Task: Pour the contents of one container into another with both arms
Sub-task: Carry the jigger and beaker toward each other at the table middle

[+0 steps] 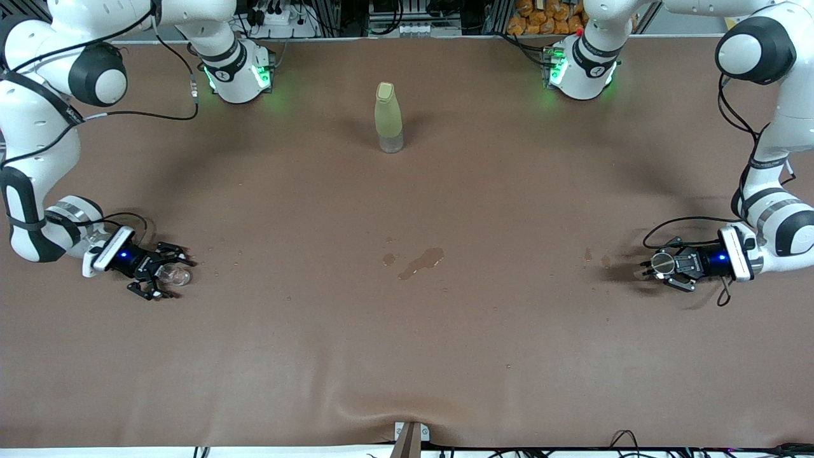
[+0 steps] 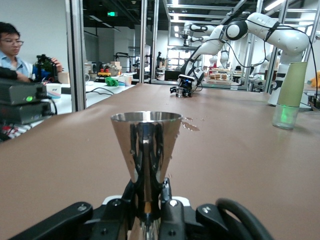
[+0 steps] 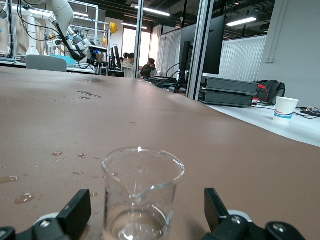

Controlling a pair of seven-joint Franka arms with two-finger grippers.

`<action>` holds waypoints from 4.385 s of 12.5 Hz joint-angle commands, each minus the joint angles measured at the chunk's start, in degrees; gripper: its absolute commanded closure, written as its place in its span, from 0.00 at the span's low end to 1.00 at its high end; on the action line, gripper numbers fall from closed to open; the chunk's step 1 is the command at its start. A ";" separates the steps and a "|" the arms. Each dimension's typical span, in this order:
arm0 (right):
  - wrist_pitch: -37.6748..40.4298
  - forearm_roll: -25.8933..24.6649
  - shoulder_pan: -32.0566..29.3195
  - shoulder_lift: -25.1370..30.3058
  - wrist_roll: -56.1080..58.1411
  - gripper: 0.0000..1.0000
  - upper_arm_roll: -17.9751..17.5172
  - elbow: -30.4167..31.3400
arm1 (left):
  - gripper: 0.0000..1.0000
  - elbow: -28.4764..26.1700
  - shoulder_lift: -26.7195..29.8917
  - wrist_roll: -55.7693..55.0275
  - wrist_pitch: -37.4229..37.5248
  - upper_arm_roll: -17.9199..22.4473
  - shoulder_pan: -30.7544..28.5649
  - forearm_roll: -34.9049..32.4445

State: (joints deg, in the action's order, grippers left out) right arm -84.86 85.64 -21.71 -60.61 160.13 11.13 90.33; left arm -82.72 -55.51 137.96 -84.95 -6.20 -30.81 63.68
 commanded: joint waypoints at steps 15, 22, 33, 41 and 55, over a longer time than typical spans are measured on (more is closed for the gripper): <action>1.44 2.16 3.42 -0.48 2.92 1.00 -2.78 0.82 | 1.00 -3.50 2.07 -2.35 -23.06 -6.98 21.11 21.37; 3.30 2.34 10.98 7.95 -10.86 1.00 -2.78 3.27 | 1.00 -3.51 2.60 3.53 -38.34 -7.07 38.86 37.34; 2.07 2.34 18.27 28.24 -29.50 1.00 -2.69 16.27 | 1.00 -1.13 1.72 8.81 -45.66 -7.07 52.95 54.43; -6.01 3.91 25.13 41.88 -38.49 1.00 -2.52 26.83 | 1.00 -1.22 0.49 17.07 -44.96 -7.07 57.35 61.30; -25.78 27.37 49.20 42.94 -37.52 1.00 -2.69 29.29 | 1.00 -1.48 0.22 17.69 -41.18 -7.07 57.44 61.30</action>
State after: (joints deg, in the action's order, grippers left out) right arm -108.38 109.58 24.82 -19.72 122.30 7.90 117.82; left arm -84.18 -55.67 153.75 -126.97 -13.72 26.51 123.08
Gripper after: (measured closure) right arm 0.846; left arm 0.789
